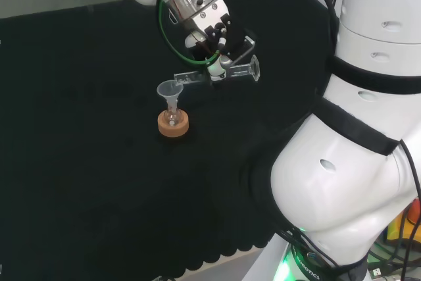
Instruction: Pour the water from the graduated cylinder into the round-bottom flask.
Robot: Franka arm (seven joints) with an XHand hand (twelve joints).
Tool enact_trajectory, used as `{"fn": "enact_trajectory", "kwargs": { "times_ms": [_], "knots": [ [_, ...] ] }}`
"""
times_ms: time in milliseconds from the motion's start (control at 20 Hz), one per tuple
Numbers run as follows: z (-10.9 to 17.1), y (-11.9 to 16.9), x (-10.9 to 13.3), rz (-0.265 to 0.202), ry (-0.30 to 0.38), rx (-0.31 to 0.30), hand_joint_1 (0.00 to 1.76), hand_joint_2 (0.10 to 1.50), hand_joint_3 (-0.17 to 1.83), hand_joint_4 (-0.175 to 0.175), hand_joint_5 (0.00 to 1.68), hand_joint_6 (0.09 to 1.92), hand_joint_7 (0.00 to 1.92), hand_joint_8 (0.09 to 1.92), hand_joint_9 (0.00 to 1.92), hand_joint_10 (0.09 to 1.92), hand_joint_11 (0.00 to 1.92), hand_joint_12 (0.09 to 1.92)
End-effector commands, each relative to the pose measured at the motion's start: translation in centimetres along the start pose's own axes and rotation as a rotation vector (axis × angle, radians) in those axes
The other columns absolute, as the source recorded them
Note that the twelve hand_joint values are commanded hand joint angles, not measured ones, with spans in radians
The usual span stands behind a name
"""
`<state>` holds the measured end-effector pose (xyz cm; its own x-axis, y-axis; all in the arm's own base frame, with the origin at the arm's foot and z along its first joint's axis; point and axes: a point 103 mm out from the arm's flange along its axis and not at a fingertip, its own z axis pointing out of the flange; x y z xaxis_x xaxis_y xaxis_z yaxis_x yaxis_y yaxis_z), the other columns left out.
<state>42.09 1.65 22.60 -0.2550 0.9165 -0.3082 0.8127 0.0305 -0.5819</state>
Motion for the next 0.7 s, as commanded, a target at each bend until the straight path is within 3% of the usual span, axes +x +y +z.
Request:
{"fn": "enact_trajectory", "kwargs": {
  "times_ms": [50, 450, 700],
  "knots": [
    [0.2, -0.3, -1.4, -0.002, 0.021, -0.027, 1.42, 0.96, 0.00, -0.175, 1.30, 0.45, 1.22, 0.63, 1.56, 0.09, 1.25, 0.72],
    [0.1, -0.3, -1.6, 0.000, 0.013, -0.026, 1.42, 0.96, 0.00, -0.175, 1.30, 0.45, 1.22, 0.63, 1.56, 0.09, 1.25, 0.72],
    [-0.8, 0.2, 0.3, 0.009, -0.005, -0.016, 1.42, 0.96, 0.00, -0.175, 1.30, 0.45, 1.22, 0.63, 1.56, 0.09, 1.25, 0.71]
  ]
}}
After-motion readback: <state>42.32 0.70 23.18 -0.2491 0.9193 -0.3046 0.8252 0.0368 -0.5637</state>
